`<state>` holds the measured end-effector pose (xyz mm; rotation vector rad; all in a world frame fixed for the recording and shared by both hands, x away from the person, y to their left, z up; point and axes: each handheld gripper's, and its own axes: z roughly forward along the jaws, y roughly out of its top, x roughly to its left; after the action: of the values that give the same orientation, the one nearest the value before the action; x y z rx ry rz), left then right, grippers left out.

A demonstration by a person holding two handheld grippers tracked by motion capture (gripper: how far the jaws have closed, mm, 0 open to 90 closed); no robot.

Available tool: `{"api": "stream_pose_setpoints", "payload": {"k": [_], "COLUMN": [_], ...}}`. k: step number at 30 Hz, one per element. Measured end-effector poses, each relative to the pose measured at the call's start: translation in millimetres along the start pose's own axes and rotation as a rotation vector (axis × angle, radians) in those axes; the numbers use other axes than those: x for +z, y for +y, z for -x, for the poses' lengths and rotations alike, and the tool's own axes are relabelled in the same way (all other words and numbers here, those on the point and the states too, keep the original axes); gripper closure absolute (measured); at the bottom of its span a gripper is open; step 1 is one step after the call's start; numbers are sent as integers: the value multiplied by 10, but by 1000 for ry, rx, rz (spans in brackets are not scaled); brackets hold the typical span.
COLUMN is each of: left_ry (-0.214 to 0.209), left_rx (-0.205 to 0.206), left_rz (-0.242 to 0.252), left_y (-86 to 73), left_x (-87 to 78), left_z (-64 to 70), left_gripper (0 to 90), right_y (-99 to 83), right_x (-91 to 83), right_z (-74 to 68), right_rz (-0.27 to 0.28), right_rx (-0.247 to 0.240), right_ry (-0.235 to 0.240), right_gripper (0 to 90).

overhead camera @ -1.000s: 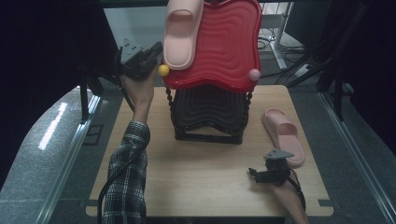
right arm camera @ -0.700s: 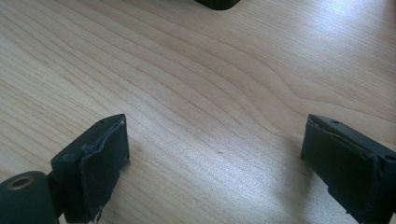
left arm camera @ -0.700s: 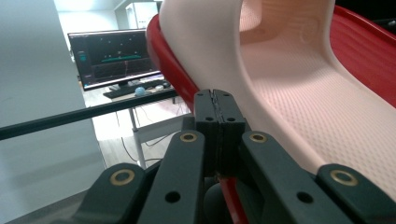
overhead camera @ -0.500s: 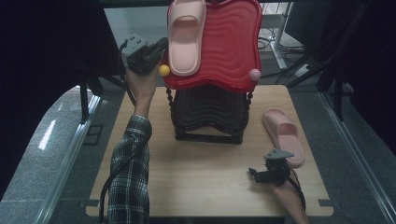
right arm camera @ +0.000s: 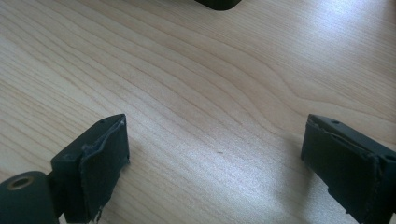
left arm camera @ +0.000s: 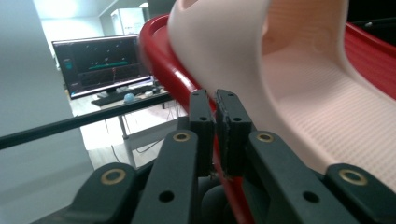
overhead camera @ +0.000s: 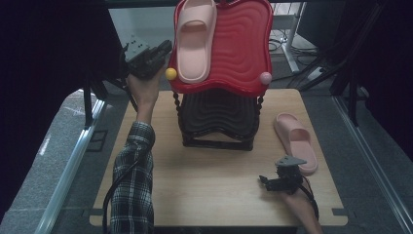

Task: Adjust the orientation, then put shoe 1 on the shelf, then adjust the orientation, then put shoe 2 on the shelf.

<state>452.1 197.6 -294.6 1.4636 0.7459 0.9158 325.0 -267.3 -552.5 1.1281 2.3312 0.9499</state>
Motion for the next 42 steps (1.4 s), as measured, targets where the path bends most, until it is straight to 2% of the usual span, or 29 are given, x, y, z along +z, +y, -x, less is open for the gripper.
{"api": "stream_pose_setpoints", "payload": {"k": [5, 9, 10, 11, 14, 15, 16, 17, 20, 21, 23, 24, 29, 30, 37, 39, 40, 42], "left_ry": [21, 39, 50, 70, 111, 111, 121, 130, 151, 151, 171, 171, 175, 174, 159, 147, 147, 133], "left_rx": [-42, -47, -50, -52, -44, -44, -43, -41, -49, -49, -59, -59, -103, -126, -132, -157, -157, -169], "left_rz": [-20, -41, -49, -58, -78, -78, -91, -109, -168, -168, -217, -217, -280, -295, -358, -370, -370, -394], "left_y": [-114, -191, -227, -278, -364, -364, -394, -432, -576, -576, -700, -700, -906, -993, -1222, -1323, -1323, -1424], "left_x": [-101, -134, -146, -162, -188, -188, -194, -199, -195, -195, -196, -196, -225, -249, -319, -363, -363, -402], "left_z": [-36, -68, -85, -112, -138, -138, -146, -157, -158, -158, -162, -162, -192, -195, -152, -109, -109, -66], "left_gripper": [760, 652, 652, 586, 492, 458, 458, 382, 286, 260, 196, 175, 114, 102, 65, 55, 52, 45], "right_y": [0, 0, 0, 0, 0, 0, 0, 0, 0, 0, 0, 0, 0, 0, 0, 0, 0, 0], "right_x": [0, 0, 0, 0, 0, 0, 0, 0, -1, -1, 0, 0, -1, 0, 0, -1, -1, -1], "right_z": [0, 0, 0, 0, 0, 0, 0, 1, 1, 1, -1, -1, 0, 0, 0, 0, 0, -2], "right_rz": [0, 0, 0, 0, 0, 0, 0, 0, 0, 0, -1, -1, -1, 0, -1, -1, -1, -2], "right_rx": [0, 0, -1, -1, -1, -1, -1, -1, -1, -1, -1, -1, -1, -1, -1, 0, 0, 2], "right_ry": [0, 0, -1, 0, 0, 0, 0, 0, 0, 0, 0, 0, 0, -1, -1, 0, 0, 0], "right_gripper": [77, 77, 77, 78, 77, 77, 77, 77, 77, 77, 77, 77, 77, 77, 77, 77, 77, 77]}}
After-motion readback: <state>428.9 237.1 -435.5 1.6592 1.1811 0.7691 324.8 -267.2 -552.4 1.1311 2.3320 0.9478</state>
